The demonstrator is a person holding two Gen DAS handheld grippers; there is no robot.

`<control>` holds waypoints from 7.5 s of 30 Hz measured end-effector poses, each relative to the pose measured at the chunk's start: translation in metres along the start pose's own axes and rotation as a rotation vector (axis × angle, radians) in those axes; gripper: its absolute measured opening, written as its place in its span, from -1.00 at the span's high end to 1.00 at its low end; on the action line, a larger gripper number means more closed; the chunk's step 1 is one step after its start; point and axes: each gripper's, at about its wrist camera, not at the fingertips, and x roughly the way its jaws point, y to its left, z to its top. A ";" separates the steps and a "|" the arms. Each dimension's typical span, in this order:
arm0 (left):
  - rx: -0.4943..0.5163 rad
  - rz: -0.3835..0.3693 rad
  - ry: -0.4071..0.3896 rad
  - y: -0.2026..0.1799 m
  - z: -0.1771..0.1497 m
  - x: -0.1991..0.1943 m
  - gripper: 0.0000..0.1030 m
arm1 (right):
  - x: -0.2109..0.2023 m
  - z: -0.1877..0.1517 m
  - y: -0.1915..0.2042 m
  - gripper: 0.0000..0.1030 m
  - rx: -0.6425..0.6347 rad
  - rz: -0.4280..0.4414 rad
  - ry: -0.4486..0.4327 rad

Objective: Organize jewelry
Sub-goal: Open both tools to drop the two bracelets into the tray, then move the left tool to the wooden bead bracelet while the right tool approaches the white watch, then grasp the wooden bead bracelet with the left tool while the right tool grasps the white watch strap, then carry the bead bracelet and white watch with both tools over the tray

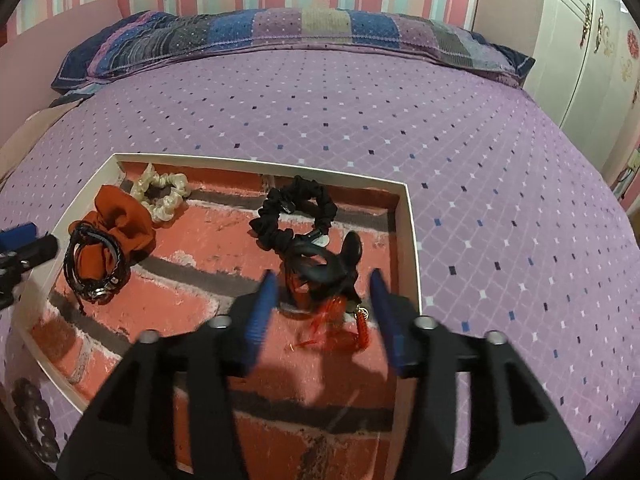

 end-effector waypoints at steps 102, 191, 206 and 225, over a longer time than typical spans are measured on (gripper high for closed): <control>-0.009 0.024 0.040 0.022 -0.173 -0.058 -0.35 | -0.131 -0.211 -0.035 -0.04 0.133 -0.081 0.040; 0.067 0.006 -0.247 -0.045 -0.120 -0.153 0.61 | -0.174 -0.147 -0.029 0.91 0.129 0.052 -0.144; 0.139 -0.051 -0.259 -0.080 -0.040 -0.118 0.61 | -0.126 -0.056 -0.011 0.91 0.099 0.049 -0.162; 0.024 -0.018 -0.086 -0.032 -0.040 -0.015 0.61 | -0.050 -0.055 -0.011 0.91 0.075 -0.022 -0.060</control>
